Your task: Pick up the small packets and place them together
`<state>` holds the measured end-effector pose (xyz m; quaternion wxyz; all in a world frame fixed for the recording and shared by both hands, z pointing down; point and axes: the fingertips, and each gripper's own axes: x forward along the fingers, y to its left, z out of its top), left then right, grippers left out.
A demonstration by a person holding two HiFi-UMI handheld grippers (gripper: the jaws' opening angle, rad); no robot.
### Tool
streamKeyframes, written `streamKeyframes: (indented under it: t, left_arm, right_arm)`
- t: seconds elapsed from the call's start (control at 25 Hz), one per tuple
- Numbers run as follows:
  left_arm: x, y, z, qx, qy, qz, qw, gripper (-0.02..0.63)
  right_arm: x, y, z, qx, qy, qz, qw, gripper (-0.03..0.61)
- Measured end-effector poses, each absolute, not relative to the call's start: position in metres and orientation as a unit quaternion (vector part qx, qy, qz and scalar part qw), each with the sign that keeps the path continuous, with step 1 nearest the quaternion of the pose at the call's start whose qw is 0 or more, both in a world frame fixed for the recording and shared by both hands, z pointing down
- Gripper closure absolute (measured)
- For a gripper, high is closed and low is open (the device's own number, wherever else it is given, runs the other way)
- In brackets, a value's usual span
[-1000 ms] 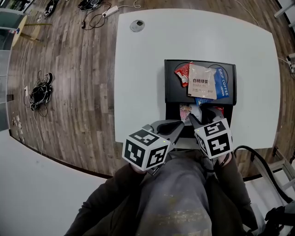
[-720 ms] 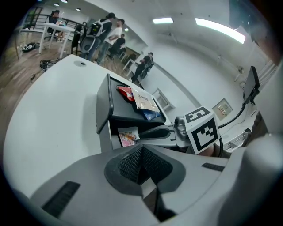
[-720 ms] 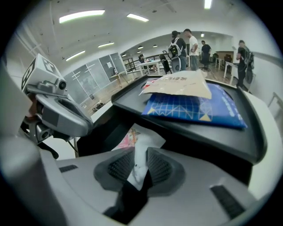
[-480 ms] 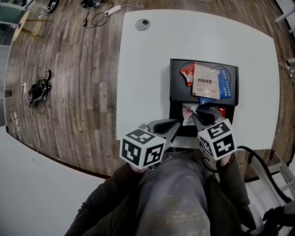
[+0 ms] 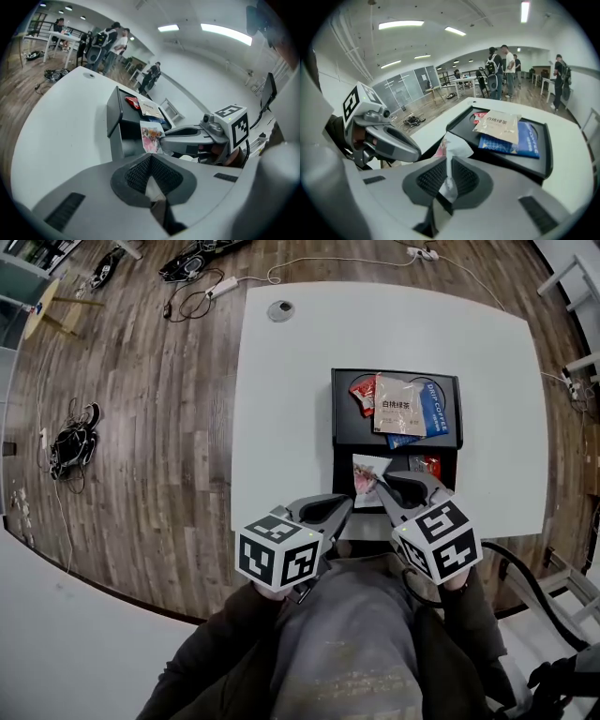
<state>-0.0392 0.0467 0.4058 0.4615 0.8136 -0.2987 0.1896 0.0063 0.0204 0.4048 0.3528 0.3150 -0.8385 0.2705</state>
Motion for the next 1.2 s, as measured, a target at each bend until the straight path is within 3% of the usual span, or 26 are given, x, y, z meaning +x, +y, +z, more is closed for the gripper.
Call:
streamKeyframes:
  t: [0.24, 0.52, 0.76, 1.2]
  left_arm:
    - [-0.042, 0.056, 0.388, 0.819, -0.304, 0.153, 0.462, 0.621]
    - [-0.027, 0.030, 0.369, 0.831, -0.313, 0.140, 0.437, 0.621]
    - [-0.009, 0.007, 0.367, 0.829, -0.320, 0.145, 0.435, 0.621]
    - [-0.005, -0.016, 0.390, 0.808, -0.333, 0.153, 0.461, 0.621]
  right_arm:
    - [-0.001, 0.026, 0.367, 0.324, -0.856, 0.240, 0.325, 0.538]
    - [0.055, -0.029, 0.339, 0.390, -0.842, 0.212, 0.306, 0.538]
    - [0.104, -0.085, 0.339, 0.424, -0.821, 0.198, 0.327, 0.538]
    - [0.109, -0.116, 0.375, 0.401, -0.814, 0.223, 0.356, 0.504]
